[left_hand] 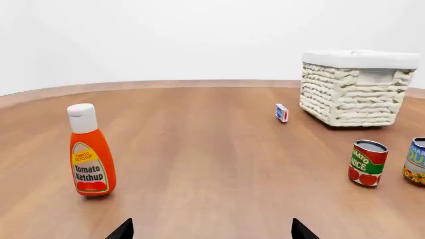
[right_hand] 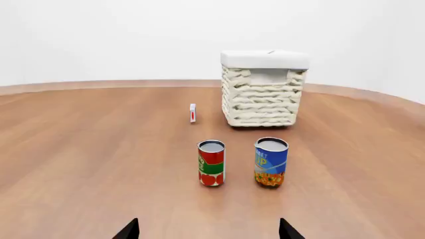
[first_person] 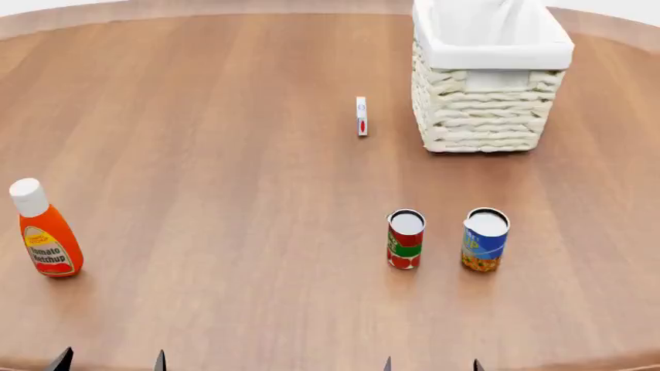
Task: Pick up the tomato sauce, and put it in the basket.
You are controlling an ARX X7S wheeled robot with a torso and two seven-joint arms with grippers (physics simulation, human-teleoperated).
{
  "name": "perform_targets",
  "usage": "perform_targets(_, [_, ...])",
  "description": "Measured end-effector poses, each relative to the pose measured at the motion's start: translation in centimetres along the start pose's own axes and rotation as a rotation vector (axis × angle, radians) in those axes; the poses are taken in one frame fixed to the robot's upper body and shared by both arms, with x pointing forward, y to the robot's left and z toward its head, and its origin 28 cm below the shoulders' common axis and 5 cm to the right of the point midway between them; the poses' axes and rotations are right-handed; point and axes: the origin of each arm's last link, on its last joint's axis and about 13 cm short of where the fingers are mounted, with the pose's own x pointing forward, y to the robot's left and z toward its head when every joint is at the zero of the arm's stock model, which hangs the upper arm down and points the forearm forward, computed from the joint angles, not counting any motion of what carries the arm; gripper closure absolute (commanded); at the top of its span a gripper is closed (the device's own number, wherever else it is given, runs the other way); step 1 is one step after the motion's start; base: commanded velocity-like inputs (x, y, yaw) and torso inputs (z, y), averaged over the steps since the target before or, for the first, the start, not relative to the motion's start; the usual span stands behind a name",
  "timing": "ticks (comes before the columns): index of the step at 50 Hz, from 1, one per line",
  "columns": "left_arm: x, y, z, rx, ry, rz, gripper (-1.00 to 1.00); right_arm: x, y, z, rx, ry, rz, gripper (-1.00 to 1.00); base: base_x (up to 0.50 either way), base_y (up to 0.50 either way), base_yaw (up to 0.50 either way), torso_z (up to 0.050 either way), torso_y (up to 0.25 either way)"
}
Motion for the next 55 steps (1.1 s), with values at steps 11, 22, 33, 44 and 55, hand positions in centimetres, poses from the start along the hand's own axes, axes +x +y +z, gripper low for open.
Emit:
perform_targets(11, [0.1,0.2,1.0,0.002,-0.027,0.003,-1.0,0.0,0.1,0.7,-0.001,-0.008,-0.006,-1.0,0.0,0.0,0.0,0.0,0.0])
perform_targets(22, [-0.1,0.4,3.1,-0.002,-0.08,0.011,-1.0,-0.5,0.0,3.0,-0.02,-0.055,-0.014,-1.0,0.0,0.0,0.0,0.0,0.0])
perform_targets(33, [-1.7,0.6,5.8,-0.006,-0.166,0.007,-1.0,-2.2,0.0,6.1,-0.065,-0.129,-0.02,-1.0,0.0,0.0,0.0,0.0,0.0])
perform_targets(44, [-3.4,0.6,8.1,-0.023,-0.245,-0.007,-1.0,-4.0,0.4,8.8,-0.096,-0.194,0.001,-1.0,0.0,0.0,0.0,0.0,0.0])
perform_targets(55, [-4.6,0.9,9.5,-0.036,-0.295,-0.008,-1.0,-5.2,0.7,10.3,-0.093,-0.223,0.023,-1.0,0.0,0.0,0.0,0.0,0.0])
